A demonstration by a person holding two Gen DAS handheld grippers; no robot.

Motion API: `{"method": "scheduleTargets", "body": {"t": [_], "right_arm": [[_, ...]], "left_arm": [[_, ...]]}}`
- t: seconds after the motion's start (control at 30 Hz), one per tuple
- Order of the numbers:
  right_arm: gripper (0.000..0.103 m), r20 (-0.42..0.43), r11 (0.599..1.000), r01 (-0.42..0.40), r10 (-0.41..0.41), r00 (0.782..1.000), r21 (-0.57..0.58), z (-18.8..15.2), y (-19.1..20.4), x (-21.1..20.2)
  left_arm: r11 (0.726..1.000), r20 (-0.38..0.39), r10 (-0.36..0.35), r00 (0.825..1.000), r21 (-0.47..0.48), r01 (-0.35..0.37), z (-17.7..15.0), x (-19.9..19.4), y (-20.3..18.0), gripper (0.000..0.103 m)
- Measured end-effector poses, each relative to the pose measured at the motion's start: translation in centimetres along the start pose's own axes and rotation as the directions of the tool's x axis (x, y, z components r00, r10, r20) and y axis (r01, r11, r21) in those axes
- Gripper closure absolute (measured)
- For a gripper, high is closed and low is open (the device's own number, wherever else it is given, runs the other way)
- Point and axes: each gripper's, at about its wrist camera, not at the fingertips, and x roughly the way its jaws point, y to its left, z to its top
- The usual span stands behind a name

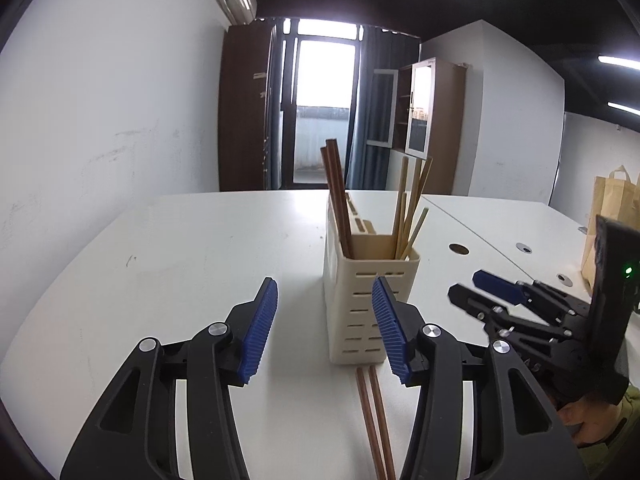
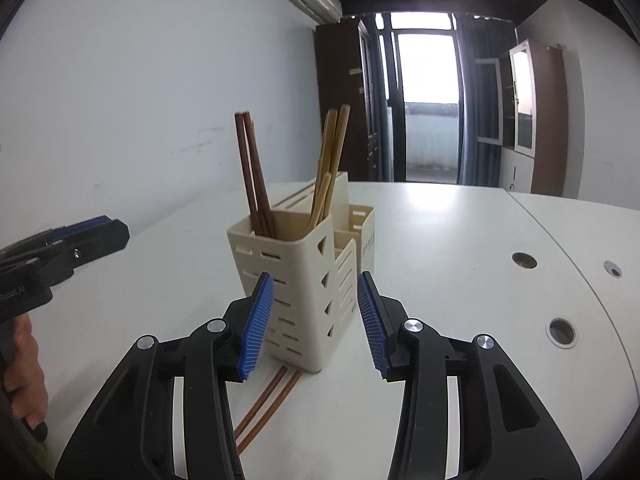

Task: Organize utensils
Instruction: 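Withdraw both grippers and move down toward the last brown chopsticks, then grasp a brown chopstick with the right gripper while the left gripper grasps the other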

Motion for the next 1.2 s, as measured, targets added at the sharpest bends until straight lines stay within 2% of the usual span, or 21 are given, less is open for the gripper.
{"method": "scheduleTargets", "body": {"t": [0.2, 0.3, 0.73, 1.2], "right_arm": [[0.059, -0.148, 1.000, 0.006, -0.007, 0.989, -0.003, -2.4, 0.9, 3.1], [0.059, -0.194, 1.000, 0.013, -0.013, 0.981, -0.002, -3.2, 0.9, 4.2], [0.059, -0.313, 0.999, 0.028, -0.036, 0.949, -0.030, -5.4, 2.1, 7.2], [0.059, -0.389, 0.997, 0.065, -0.080, 0.918, -0.052, -7.8, 2.9, 9.4]], "left_arm": [[1.000, -0.032, 0.001, 0.999, -0.026, -0.002, -1.4, 0.3, 1.1, 0.053], [0.999, -0.068, -0.004, 0.998, -0.054, 0.000, -1.9, 1.0, 1.6, 0.053], [0.995, -0.138, -0.005, 0.990, -0.097, -0.008, -3.3, 2.3, 3.4, 0.052], [0.996, -0.153, -0.004, 0.988, -0.093, -0.010, -3.5, 2.5, 3.4, 0.050]]}}
